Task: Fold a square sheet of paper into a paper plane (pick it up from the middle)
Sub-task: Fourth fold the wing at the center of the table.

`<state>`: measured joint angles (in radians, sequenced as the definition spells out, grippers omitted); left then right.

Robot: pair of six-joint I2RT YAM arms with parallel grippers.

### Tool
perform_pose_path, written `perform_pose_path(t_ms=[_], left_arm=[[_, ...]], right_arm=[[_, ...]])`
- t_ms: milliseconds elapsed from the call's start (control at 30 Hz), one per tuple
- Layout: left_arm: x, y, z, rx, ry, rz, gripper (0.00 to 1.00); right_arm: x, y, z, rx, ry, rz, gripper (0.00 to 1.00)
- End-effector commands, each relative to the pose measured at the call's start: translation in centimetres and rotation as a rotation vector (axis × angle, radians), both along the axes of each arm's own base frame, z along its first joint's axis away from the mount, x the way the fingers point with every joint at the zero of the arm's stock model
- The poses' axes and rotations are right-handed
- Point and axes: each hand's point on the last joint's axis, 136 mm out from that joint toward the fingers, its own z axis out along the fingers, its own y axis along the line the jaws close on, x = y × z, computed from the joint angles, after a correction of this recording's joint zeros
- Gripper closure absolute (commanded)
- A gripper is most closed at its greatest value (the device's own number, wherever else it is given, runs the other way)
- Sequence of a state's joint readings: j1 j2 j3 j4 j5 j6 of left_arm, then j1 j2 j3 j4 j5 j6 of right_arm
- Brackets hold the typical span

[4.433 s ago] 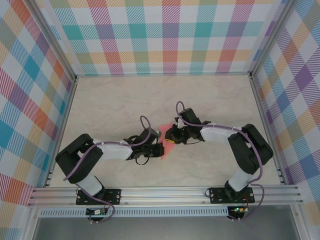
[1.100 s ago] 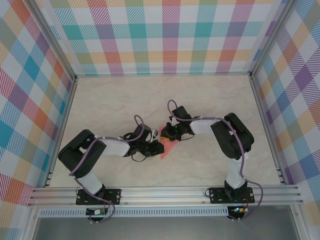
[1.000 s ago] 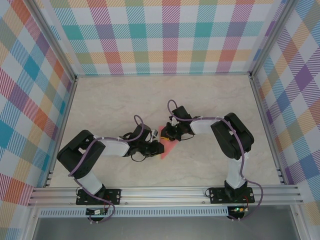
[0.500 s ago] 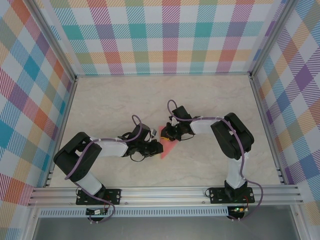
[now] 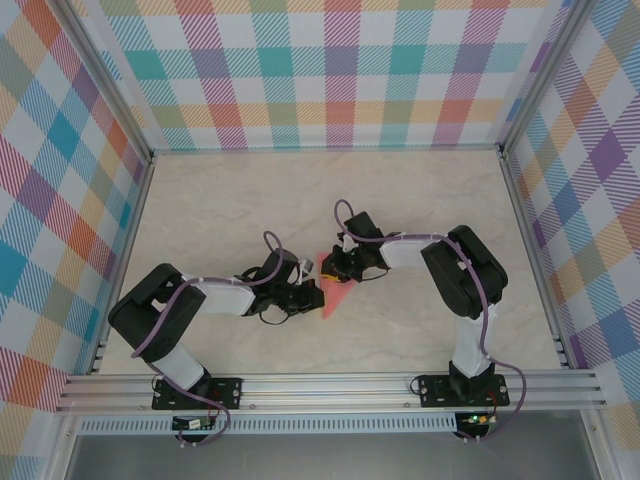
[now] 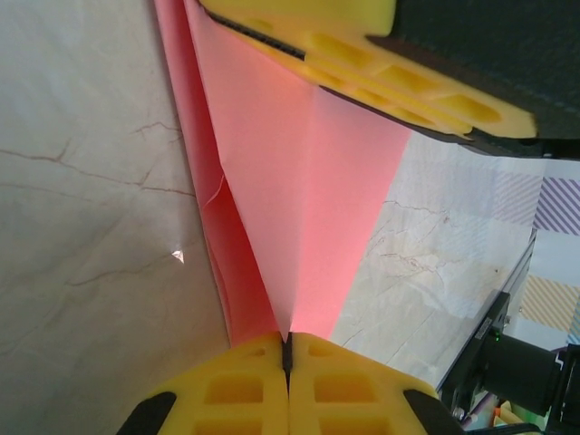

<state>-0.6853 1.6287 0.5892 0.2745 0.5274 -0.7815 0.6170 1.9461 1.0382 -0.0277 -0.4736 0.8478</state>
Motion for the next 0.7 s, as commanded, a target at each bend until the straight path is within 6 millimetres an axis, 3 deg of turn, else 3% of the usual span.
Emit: perform_pose_path(t_ms=[0,233,500,667], left_arm=[[-2.0,0.0,-1.0,-0.022,0.061,-0.082,0.95],[-2.5,0.4,-1.7,0.006,0.081,-0.092,0.94],[-2.3,0.3,-0.6,0.015,0.073,-0.095,0.88],[-2.6,0.2,-0.7,0.009,0.083,-0.114,0.91]], right_arm=[[-1.9,-1.7,-3.9,-0.112,0.086,0.003,0.85],[-2.0,-1.8,-4.0,-0.117,0.088,0.007,0.85],[-2.0,-1.8,-4.0,-0.119,0.091,0.009,0.85],[-2.0,-1.9,-4.2,-0.123,0.092,0.009,0.85]])
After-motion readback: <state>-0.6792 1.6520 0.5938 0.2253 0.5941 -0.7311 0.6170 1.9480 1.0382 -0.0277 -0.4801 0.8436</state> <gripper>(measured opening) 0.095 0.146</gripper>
